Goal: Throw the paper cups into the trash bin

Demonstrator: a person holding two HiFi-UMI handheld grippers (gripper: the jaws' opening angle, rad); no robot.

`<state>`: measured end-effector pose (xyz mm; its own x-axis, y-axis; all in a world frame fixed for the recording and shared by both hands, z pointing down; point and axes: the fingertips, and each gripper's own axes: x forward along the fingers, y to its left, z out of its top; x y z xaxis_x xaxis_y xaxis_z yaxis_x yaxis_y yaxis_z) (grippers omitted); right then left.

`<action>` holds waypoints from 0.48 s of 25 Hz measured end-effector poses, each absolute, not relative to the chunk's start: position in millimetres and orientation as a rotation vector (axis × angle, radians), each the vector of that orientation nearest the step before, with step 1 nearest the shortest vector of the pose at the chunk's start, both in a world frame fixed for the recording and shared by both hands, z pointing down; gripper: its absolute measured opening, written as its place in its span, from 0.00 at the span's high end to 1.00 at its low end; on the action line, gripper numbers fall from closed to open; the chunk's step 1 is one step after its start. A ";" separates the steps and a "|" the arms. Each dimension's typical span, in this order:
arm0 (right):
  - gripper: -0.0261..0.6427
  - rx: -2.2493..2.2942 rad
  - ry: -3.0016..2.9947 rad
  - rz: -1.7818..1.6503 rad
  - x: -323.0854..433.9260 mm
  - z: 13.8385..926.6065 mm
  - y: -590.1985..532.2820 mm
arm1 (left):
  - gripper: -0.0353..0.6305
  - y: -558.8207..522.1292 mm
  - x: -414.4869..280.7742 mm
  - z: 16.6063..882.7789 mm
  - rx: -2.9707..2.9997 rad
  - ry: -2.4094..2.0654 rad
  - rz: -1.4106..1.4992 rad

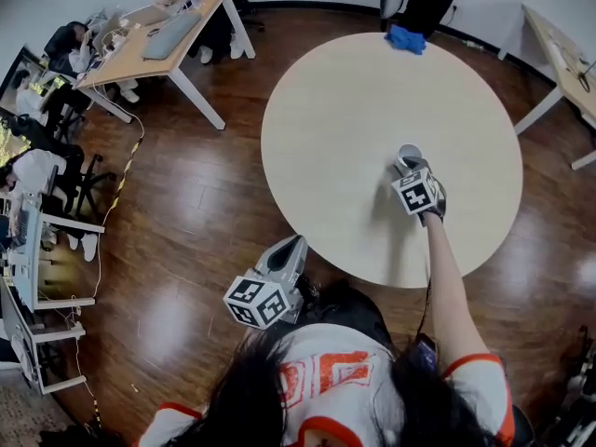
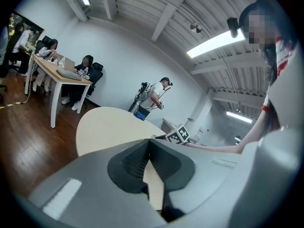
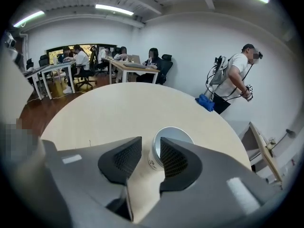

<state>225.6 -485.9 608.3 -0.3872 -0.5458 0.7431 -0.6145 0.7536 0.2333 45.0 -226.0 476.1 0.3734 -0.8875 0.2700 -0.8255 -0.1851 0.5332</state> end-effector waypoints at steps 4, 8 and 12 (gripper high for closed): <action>0.88 0.861 -1.997 0.074 231.3 617.0 -491.6 | 0.95 -222.9 36.9 478.9 2.004 -1.501 -0.141; 0.91 0.907 -1.975 0.139 238.7 620.3 -487.9 | 0.95 -215.7 27.9 479.9 1.992 -1.520 -0.151; 0.91 0.968 -2.047 0.162 231.4 598.9 -472.6 | 0.95 -210.0 18.4 479.0 1.995 -1.523 -0.166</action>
<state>231.4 -472.6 598.9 -0.3451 -0.5777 0.7398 -0.6866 0.6928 0.2207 18.4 -210.0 479.0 0.3288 -0.9078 0.2604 -0.8306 -0.1467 0.5372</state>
